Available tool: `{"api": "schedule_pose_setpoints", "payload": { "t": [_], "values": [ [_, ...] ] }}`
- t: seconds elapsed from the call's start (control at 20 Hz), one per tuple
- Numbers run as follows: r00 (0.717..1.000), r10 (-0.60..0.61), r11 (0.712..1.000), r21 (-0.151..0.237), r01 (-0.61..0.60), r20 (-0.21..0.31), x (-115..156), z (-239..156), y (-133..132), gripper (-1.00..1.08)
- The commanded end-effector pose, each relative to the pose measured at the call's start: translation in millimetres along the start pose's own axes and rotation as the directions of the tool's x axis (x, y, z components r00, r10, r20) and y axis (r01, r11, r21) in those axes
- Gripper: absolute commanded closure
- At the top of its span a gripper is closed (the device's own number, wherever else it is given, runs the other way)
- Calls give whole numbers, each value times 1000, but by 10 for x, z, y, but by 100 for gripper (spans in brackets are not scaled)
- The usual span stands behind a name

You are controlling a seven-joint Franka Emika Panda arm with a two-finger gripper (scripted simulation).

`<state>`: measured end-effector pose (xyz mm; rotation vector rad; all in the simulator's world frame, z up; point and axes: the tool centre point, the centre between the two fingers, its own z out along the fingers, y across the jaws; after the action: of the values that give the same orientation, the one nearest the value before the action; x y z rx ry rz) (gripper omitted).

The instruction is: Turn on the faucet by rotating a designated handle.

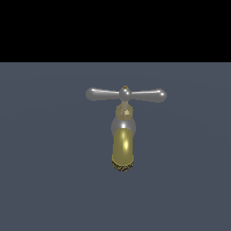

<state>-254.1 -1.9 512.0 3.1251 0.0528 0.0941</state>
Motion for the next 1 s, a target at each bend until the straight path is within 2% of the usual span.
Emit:
{"api": "schedule_pose_setpoints", "payload": {
  "t": [0.0, 0.45, 0.95],
  "values": [
    [1000, 0, 1000, 0, 0, 0, 0, 0, 0, 108],
    [999, 46, 999, -1, -46, 2, 34, 89, -71, 108],
    [978, 206, 978, -5, -206, 7, 179, 402, -307, 108]
  ]
}}
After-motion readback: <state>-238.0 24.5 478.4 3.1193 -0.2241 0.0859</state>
